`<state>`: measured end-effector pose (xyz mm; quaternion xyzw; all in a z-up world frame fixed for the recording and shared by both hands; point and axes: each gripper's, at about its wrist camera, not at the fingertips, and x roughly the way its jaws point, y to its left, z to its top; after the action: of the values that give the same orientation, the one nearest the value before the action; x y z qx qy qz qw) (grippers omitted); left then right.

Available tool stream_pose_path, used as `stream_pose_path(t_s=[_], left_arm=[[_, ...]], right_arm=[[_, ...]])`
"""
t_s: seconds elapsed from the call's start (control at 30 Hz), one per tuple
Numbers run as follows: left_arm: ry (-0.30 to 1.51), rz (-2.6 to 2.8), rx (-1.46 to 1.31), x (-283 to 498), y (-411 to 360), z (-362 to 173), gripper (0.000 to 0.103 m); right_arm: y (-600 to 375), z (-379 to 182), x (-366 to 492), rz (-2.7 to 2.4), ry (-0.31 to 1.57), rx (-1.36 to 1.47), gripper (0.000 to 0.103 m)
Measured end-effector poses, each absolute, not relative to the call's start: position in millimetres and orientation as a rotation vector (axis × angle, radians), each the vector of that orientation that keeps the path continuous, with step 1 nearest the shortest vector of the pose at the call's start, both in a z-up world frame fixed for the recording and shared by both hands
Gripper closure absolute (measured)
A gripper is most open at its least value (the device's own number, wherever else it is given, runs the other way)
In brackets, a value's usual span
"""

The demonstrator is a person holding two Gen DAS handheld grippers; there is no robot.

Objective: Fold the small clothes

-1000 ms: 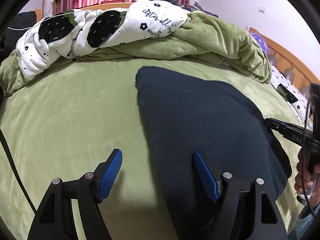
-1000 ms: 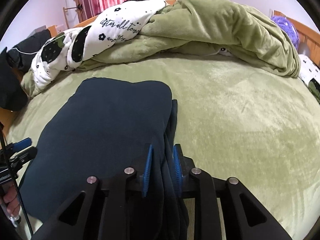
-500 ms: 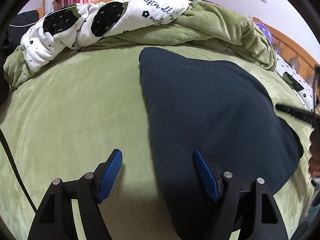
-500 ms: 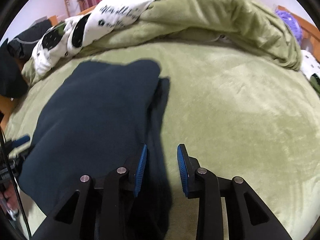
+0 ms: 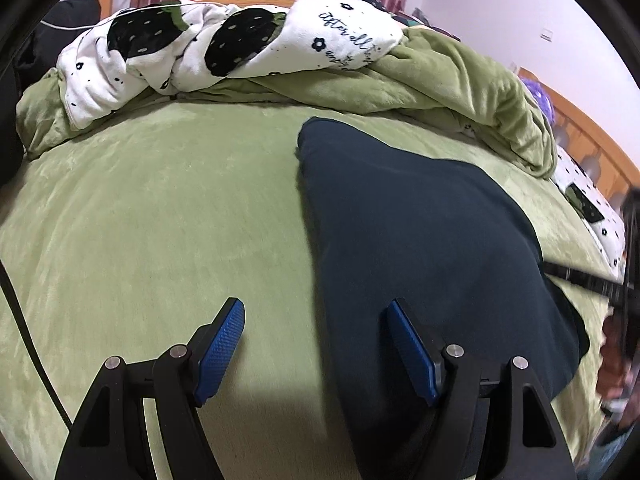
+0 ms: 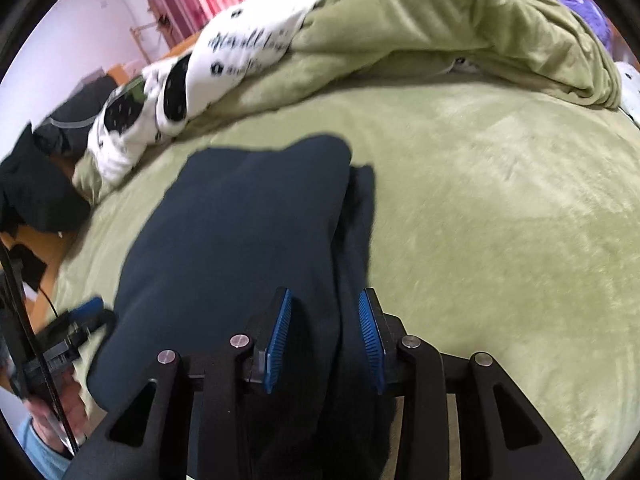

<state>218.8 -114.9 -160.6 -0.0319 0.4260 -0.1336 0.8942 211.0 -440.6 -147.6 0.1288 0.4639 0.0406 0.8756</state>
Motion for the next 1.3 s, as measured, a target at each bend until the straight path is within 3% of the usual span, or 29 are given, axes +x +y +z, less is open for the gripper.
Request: stream_pose_path(t_s=[0.07, 0.13, 0.2, 0.37, 0.53, 0.6, 0.63, 0.83, 1.0, 1.07, 1.3], left_arm=[[0.885, -0.278, -0.089, 226, -116, -160, 0.031], [0.881, -0.277, -0.100, 230, -118, -158, 0.031], [0.873, -0.278, -0.105, 234, -121, -156, 0.031], [0.870, -0.296, -0.107, 237, -127, -154, 0.031], [0.864, -0.308, -0.099, 237, -132, -151, 0.031], [0.861, -0.310, -0.097, 236, -132, -150, 0.031], [0.861, -0.311, -0.097, 236, -132, -150, 0.031], [0.861, -0.296, -0.087, 229, -129, -145, 0.031], [0.837, -0.270, -0.025, 217, -125, -134, 0.031], [0.834, -0.264, -0.016, 214, -122, -131, 0.031], [0.851, -0.307, -0.010, 204, -125, -135, 0.031]], right_arm=[[-434, -153, 211, 0.087, 0.994, 0.229, 0.068], [-430, -156, 209, 0.100, 0.994, 0.210, 0.075], [-430, -156, 207, 0.120, 0.981, 0.206, 0.098], [-447, -145, 206, 0.111, 0.937, 0.253, 0.098], [-452, -142, 199, 0.091, 0.974, 0.252, 0.088], [-458, -135, 186, 0.112, 0.949, 0.288, 0.069], [-459, -134, 182, 0.116, 0.939, 0.299, 0.065], [-439, -136, 157, 0.144, 0.954, 0.231, 0.063], [-426, -158, 156, 0.119, 0.992, 0.146, 0.092], [-423, -153, 154, 0.104, 0.963, 0.104, 0.098], [-443, -154, 156, -0.014, 0.976, 0.118, 0.103]])
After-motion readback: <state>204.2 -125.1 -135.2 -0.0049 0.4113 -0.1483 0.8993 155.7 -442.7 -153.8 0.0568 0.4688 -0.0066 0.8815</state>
